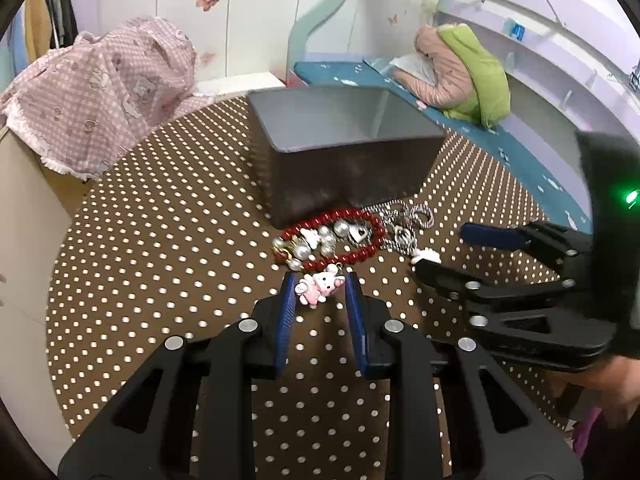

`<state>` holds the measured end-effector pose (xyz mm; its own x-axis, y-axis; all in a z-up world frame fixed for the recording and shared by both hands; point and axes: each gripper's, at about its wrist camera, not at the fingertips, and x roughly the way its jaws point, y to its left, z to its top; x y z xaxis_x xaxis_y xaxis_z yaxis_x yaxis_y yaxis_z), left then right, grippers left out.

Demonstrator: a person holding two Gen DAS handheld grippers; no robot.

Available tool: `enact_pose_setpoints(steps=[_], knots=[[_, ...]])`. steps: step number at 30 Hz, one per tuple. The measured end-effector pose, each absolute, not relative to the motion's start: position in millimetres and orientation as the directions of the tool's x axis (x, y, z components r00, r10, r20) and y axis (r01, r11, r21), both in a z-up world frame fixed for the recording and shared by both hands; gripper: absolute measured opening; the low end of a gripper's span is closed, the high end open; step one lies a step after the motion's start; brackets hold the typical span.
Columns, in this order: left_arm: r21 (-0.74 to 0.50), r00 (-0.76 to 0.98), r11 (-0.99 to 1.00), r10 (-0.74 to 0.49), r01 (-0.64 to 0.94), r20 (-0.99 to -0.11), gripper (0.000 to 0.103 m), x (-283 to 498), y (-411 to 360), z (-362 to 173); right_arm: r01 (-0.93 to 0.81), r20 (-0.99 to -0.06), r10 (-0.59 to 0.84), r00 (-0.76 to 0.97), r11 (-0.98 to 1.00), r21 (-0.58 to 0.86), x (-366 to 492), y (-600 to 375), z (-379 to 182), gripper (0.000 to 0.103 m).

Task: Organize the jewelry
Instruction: 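Grasp the pink bunny charm with the left tool while the right tool grasps a white charm, then carry both charms over the grey box and open both tools to drop them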

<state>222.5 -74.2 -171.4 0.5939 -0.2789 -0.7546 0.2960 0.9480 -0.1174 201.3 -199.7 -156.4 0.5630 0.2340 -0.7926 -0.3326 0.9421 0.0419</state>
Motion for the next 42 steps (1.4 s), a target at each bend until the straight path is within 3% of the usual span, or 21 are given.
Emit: enact_pose_setpoints(steps=[4,5,7,17,33,42], knots=[[-0.129,0.614,0.950,-0.283,0.283,-0.737,0.025,215.5,-60.1,-159.2,-0.387,-0.781,0.251,0.572,0.922,0.013,200.0,-192.4,-157.2,0.034],[-0.131,0.616,0.951,-0.283,0.281,-0.735,0.025,215.4,-58.2,-157.2,-0.402,-0.779,0.255,0.572,0.915,0.005,200.0,-190.4,-156.9,0.022],[-0.139,0.619,0.951,-0.286,0.275,-0.732,0.025,213.1,-54.0,-154.4,-0.406,-0.783,0.254,0.567,0.914,0.002,200.5,-191.1,-156.5,0.015],[-0.154,0.647,0.953,-0.290,0.259,-0.705,0.025,202.0,-38.7,-137.7,-0.392,-0.735,0.376,0.564,0.906,0.163,191.9,-212.5,-124.1,0.015],[-0.102,0.778,0.951,-0.298,0.291,-0.553,0.025,230.4,-37.9,-40.0,-0.453,-0.566,0.421,0.709,0.887,0.092,213.8,-205.2,-12.4,0.015],[-0.152,0.766,0.937,-0.346,0.316,-0.541,0.025,276.8,-52.6,-9.1,-0.449,-0.563,0.446,0.696,0.882,0.143,258.6,-209.9,0.7,0.015]])
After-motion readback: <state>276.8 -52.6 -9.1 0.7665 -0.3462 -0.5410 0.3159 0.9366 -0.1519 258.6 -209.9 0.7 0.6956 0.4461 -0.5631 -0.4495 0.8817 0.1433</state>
